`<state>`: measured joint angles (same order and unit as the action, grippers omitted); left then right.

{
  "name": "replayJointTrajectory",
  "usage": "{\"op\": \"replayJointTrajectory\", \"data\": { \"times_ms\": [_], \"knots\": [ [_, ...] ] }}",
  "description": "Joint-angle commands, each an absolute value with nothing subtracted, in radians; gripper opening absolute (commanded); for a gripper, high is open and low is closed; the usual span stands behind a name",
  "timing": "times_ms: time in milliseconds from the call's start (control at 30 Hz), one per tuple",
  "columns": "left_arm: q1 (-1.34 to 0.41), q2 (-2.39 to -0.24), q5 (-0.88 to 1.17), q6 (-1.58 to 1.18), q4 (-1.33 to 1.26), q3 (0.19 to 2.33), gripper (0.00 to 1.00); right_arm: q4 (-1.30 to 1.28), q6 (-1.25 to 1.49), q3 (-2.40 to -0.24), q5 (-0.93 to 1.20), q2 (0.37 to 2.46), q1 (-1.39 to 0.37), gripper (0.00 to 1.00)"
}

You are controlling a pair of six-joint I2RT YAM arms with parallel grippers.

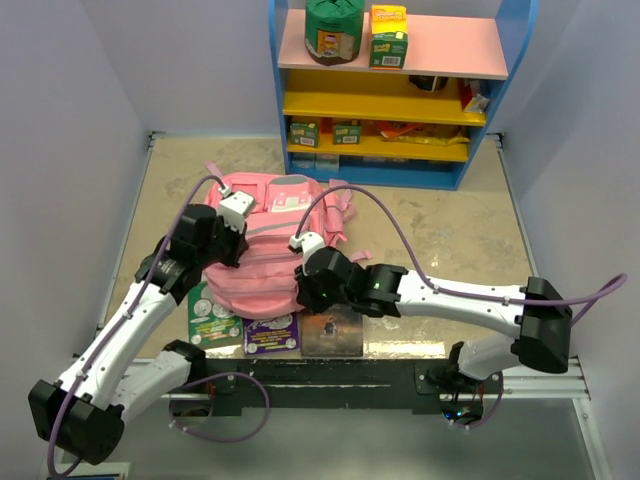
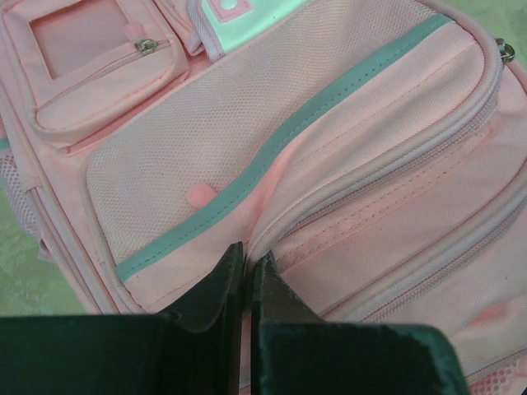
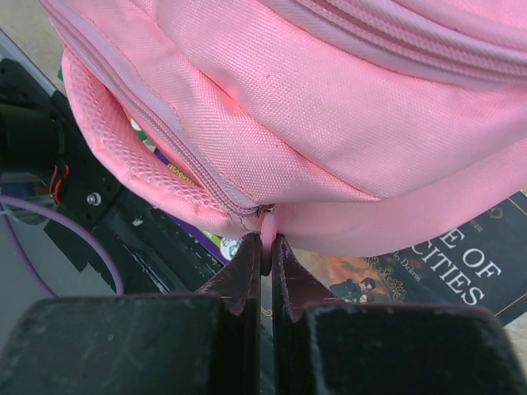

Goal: Pack the student bag
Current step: Unzip the student bag at the center of the board.

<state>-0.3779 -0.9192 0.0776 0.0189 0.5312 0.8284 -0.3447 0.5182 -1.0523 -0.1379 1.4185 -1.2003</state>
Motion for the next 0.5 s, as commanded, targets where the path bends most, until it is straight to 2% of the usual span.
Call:
{"op": "replayJointTrajectory", "data": {
  "times_ms": [0,467],
  "knots": [
    [-0.344,-0.884,0.083,-0.032,0.356,0.900,0.00,-0.252,0.526,-1.037,-0.067,1.336,-1.197,0.00],
    [-0.334,-0.904,0.040,-0.040,0.342,0.877,0.00,-0.207,0.563,-1.058,-0.210,1.313,-1.170,0.00]
  ]
}}
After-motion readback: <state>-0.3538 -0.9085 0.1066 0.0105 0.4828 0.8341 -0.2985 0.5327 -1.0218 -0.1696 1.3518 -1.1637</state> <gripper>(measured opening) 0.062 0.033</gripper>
